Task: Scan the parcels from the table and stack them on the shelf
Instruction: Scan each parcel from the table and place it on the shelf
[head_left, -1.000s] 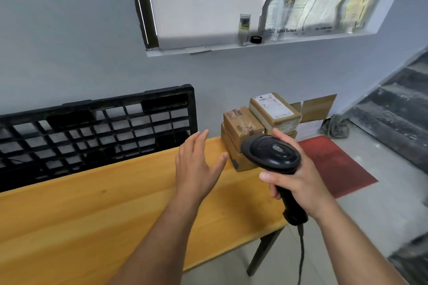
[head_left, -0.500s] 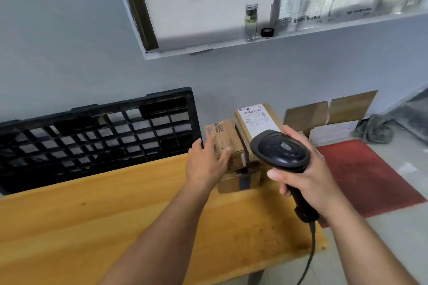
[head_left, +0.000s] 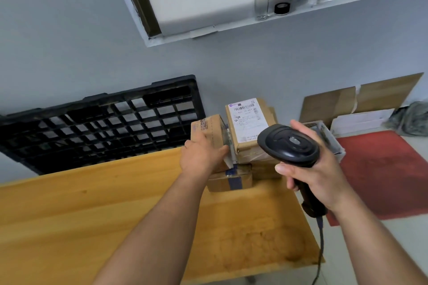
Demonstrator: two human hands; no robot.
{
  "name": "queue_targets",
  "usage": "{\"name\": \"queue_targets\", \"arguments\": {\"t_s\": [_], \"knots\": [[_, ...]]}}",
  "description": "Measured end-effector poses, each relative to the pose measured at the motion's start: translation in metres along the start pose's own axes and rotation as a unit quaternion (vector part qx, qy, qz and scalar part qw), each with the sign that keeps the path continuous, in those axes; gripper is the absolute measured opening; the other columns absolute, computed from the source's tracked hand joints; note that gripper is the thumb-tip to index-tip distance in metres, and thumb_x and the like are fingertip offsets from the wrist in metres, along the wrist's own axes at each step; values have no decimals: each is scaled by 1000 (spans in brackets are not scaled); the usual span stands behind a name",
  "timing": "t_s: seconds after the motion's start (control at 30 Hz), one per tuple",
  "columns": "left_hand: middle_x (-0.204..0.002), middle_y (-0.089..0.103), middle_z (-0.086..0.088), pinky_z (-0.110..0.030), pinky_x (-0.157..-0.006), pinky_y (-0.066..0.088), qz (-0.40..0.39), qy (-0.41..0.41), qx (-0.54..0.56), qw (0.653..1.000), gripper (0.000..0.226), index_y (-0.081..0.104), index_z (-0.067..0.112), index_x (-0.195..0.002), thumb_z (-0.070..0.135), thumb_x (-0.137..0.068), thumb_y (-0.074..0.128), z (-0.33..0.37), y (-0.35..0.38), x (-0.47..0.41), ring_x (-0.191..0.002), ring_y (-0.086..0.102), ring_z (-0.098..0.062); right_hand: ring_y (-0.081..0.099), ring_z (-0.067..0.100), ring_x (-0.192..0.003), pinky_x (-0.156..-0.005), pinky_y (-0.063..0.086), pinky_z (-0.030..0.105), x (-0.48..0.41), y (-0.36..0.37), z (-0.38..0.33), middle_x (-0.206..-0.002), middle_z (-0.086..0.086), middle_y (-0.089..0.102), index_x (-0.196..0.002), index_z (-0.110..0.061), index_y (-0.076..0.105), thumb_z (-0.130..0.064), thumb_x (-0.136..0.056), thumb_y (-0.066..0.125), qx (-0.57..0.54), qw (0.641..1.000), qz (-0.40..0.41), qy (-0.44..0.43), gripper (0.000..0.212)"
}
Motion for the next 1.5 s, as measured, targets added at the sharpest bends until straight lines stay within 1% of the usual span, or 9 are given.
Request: {"name": "queue_targets", "arguments": {"t_s": [0.13, 0.3, 0.4, 0.53, 0.67, 0.83, 0.97, 1.17, 1.5], "knots": [[-125, 46, -10, -36, -80, 50, -64, -52, 188, 979, 82, 27, 30, -138, 44, -70, 71, -24, -5, -7, -107, 45, -24, 58, 29, -48, -53, 52, 47, -1, 3, -3, -80, -4, 72, -137, -46, 40, -18, -59, 81, -4, 1000, -8, -11, 92], [-114, 58, -4, -31, -55, 52, -114, -72, 451, 882, 82, 24, 28, -144, 3, -79, 68, -63, -14, 6, -93, 61, -22, 58, 31, -49, -48, 51, 40, 3, 36, -9, -73, -4, 70, -139, -45, 37, -18, -61, 83, 0, 999, -48, -11, 94], [-119, 61, -7, -35, -67, 53, -109, -53, 509, 852, 108, 3, 35, -153, -3, -78, 71, -87, -20, 11, -96, 64, -24, 57, 32, -50, -48, 51, 37, 4, 61, -12, -80, -5, 68, -138, -48, 41, -16, -65, 90, -8, 997, -71, -17, 94], [-113, 62, -7, -48, -92, 52, -64, -21, 522, 850, 116, 1, 37, -154, -2, -74, 76, -119, -41, 14, -103, 63, -26, 57, 31, -50, -50, 50, 41, 7, 99, -26, -71, -3, 70, -141, -42, 38, -13, -66, 88, -17, 992, -120, -25, 95], [-123, 58, -10, -41, -88, 55, -31, 4, 528, 849, 115, 6, 39, -154, -2, -73, 77, -147, -64, 14, -108, 62, -25, 58, 30, -50, -49, 50, 40, 13, 138, -45, -81, 23, 69, -142, -43, 37, -40, -54, 93, -62, 982, -176, -26, 104], [-136, 51, -6, -52, -103, 45, 25, 19, 502, 864, 119, 11, 46, -151, 8, -64, 84, -177, -88, 15, -119, 54, -24, 59, 30, -49, -52, 51, 41, 18, 177, -69, -87, 25, 69, -141, -44, 37, -51, -51, 93, -101, 968, -228, -34, 107], [-137, 50, -6, -53, -104, 44, 42, 16, 504, 863, 124, 10, 48, -149, 20, -53, 83, -192, -97, 15, -122, 52, -25, 59, 32, -49, -53, 49, 46, 20, 194, -75, -77, 25, 68, -145, -42, 35, -48, -52, 93, -92, 964, -249, -30, 109], [-126, 56, -5, -52, -102, 47, 52, 26, 513, 857, 117, 12, 44, -151, 6, -66, 82, -207, -105, 13, -117, 57, -25, 58, 34, -49, -58, 47, 57, 24, 202, -69, -71, 19, 65, -145, -41, 36, -47, -52, 94, -80, 964, -255, -11, 109], [-130, 53, -7, -52, -103, 46, 43, 23, 518, 854, 121, 12, 47, -151, 10, -60, 83, -205, -104, 7, -117, 57, -26, 59, 33, -50, -56, 49, 51, 26, 195, -63, -70, 17, 66, -145, -41, 35, -47, -53, 93, -66, 967, -246, 3, 109]]}}
Point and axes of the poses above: each hand's wrist, its own x-axis away from the middle knuckle, its own y-axis out of the palm, z = x × y, the point moved 8 cm from there along -x, towards the middle knuckle
